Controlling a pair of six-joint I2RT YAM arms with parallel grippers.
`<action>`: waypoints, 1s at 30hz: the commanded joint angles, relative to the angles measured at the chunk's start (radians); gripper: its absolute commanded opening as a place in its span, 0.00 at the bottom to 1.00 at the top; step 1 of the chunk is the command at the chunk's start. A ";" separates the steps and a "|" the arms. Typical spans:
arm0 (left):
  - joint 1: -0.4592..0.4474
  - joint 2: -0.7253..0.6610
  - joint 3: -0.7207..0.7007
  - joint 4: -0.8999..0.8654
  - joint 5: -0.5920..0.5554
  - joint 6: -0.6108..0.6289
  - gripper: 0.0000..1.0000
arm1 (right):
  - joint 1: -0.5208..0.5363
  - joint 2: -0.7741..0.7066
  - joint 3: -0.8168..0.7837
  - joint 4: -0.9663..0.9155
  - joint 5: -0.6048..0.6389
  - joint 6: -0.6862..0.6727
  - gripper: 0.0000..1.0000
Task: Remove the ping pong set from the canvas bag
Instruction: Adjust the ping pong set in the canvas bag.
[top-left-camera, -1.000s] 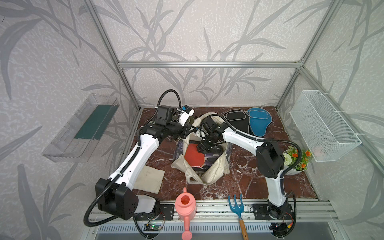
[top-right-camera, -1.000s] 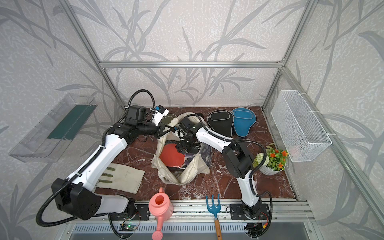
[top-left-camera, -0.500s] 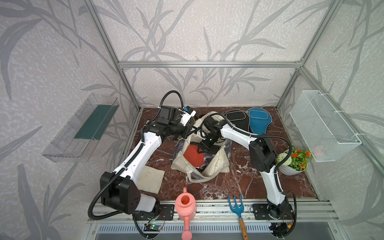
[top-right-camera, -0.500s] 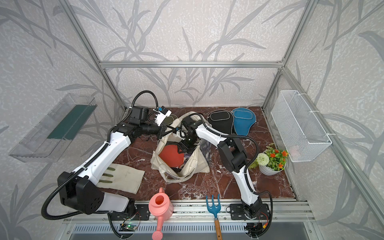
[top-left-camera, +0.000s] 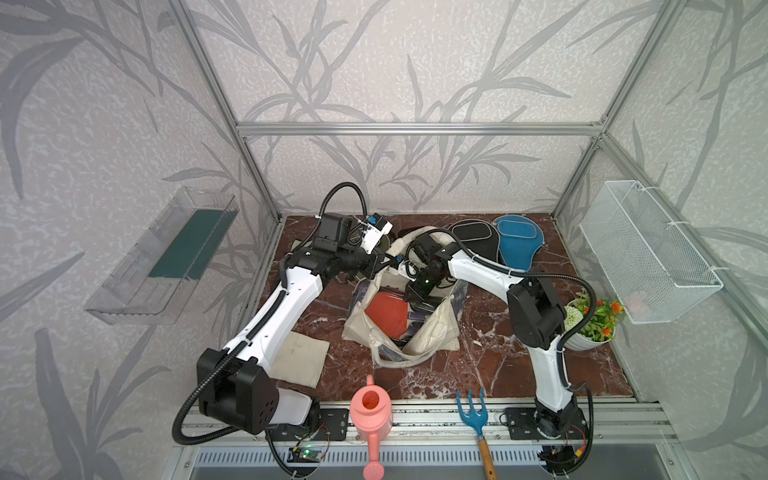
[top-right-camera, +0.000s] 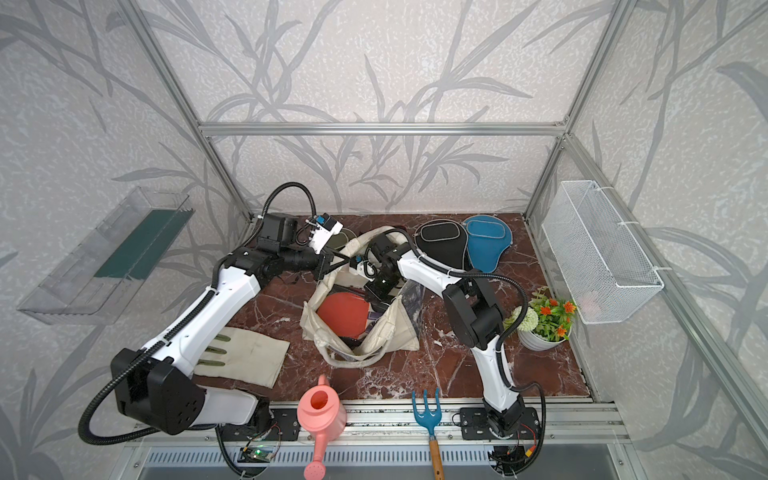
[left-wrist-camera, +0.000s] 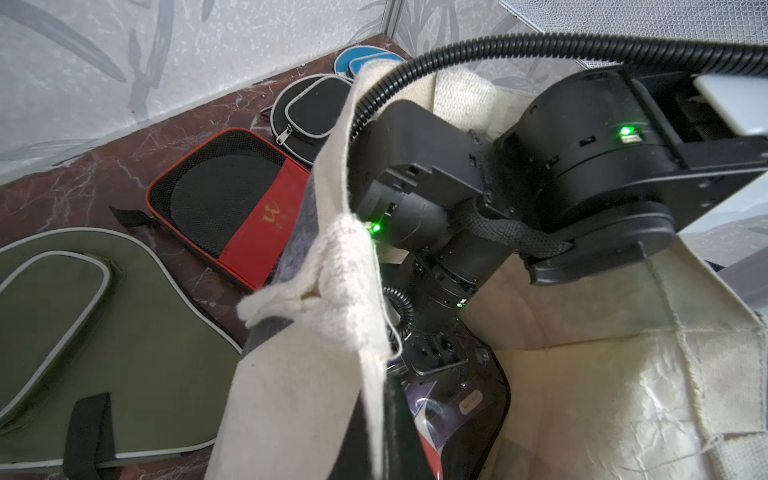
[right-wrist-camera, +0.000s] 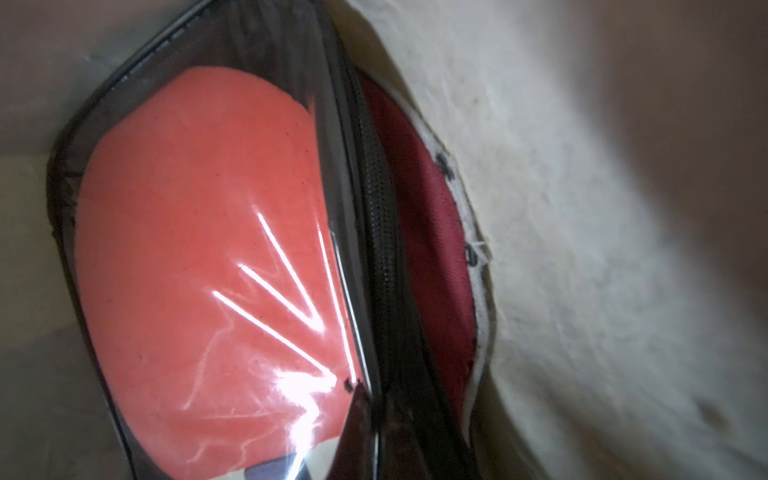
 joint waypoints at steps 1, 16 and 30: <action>-0.006 -0.072 -0.010 0.036 -0.018 0.015 0.00 | -0.009 -0.058 -0.044 -0.077 0.031 0.037 0.00; -0.007 -0.138 -0.045 0.054 -0.117 0.009 0.00 | -0.002 -0.336 -0.153 0.031 0.120 0.054 0.00; -0.007 -0.128 -0.024 0.027 -0.131 0.005 0.00 | 0.088 -0.578 -0.248 0.174 0.474 -0.052 0.00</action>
